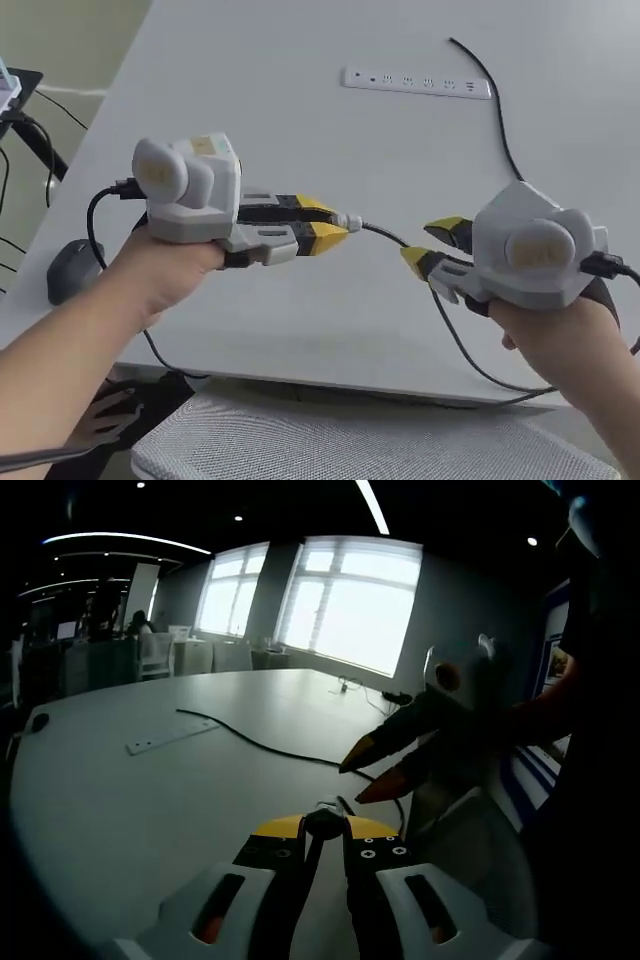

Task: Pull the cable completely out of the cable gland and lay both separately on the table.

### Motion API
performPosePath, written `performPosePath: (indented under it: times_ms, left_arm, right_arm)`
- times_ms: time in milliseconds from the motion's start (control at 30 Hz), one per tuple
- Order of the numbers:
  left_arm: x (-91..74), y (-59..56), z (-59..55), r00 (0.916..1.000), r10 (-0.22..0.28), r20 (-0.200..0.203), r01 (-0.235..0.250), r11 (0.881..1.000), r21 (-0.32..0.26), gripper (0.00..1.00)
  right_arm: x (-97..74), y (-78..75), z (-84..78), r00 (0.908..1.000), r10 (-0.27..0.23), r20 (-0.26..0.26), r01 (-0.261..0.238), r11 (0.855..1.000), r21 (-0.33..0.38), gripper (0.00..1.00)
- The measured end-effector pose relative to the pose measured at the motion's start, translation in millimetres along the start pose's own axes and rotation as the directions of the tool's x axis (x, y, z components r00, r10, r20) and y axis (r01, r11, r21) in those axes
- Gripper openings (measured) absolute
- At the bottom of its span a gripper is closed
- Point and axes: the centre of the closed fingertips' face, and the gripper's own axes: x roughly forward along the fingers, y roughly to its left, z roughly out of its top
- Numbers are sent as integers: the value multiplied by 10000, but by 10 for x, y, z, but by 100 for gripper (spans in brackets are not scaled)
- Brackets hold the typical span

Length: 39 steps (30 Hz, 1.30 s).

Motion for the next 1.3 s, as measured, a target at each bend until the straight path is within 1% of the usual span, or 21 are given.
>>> performPosePath:
  times_ms: [33,67,100,133,167,233,333,400,433,567,733,900,1033,1167,1267,1300]
  left_arm:
    - [2,-6,0,10000,-16,-14,16,10000,18,15]
    - [2,-8,-1,10000,-27,-23,27,10000,29,15]
    - [4,-10,-1,10000,-30,-32,30,10000,53,15]
    - [5,-8,-3,10000,-16,-49,17,10000,84,15]
    - [6,-7,-3,10000,-16,-57,16,10000,81,15]
    - [9,-12,3,10000,-29,-38,30,10000,72,15]
    - [15,-19,8,10000,-56,-31,56,10000,82,15]
    - [22,-30,6,9999,-90,-46,91,9999,83,15]
    - [26,-34,5,9999,-101,-50,101,9999,81,15]
    - [32,-54,9,9999,-125,-27,125,9999,68,15]
    - [33,-75,-5,9998,-176,-76,176,9998,78,15]
    - [29,-85,-11,9998,-193,-82,193,9998,46,15]
    - [33,-85,-1,9998,-189,-22,190,9998,38,15]
    - [38,-88,6,9998,-203,-14,203,9998,67,15]
    - [33,-82,13,9998,-182,18,182,9998,65,15]
    - [32,-82,12,9998,-178,-2,178,9998,101,15]
  right_arm:
    - [20,45,61,9998,196,28,-195,9986,-496,19]
    - [36,70,103,9995,297,105,-287,9963,-815,18]
    - [53,82,141,9996,261,106,-248,9931,-1146,17]
    - [65,91,155,9996,269,70,-257,9909,-1324,15]
    - [89,122,154,9993,382,-62,-387,9856,-1644,14]
    - [120,147,157,9991,414,-105,-426,9831,-1779,12]
    - [139,213,187,9982,589,-61,-589,9803,-1885,10]
    - [151,237,202,9983,574,-33,-568,9765,-2079,9]
    - [161,249,196,9983,582,-82,-585,9711,-2314,8]
    - [177,277,186,9978,657,-68,-654,9690,-2382,6]
    - [187,284,176,9981,614,-77,-613,9646,-2564,2]
    - [188,291,168,9982,606,-43,-596,9632,-2622,1]
    - [183,276,172,9989,473,21,-451,9633,-2647,0]
    - [180,251,159,9992,409,34,-389,9703,-2386,0]
    - [185,213,118,9994,332,-52,-335,9748,-2208,0]
    - [181,201,90,9994,333,-120,-350,9804,-1936,0]
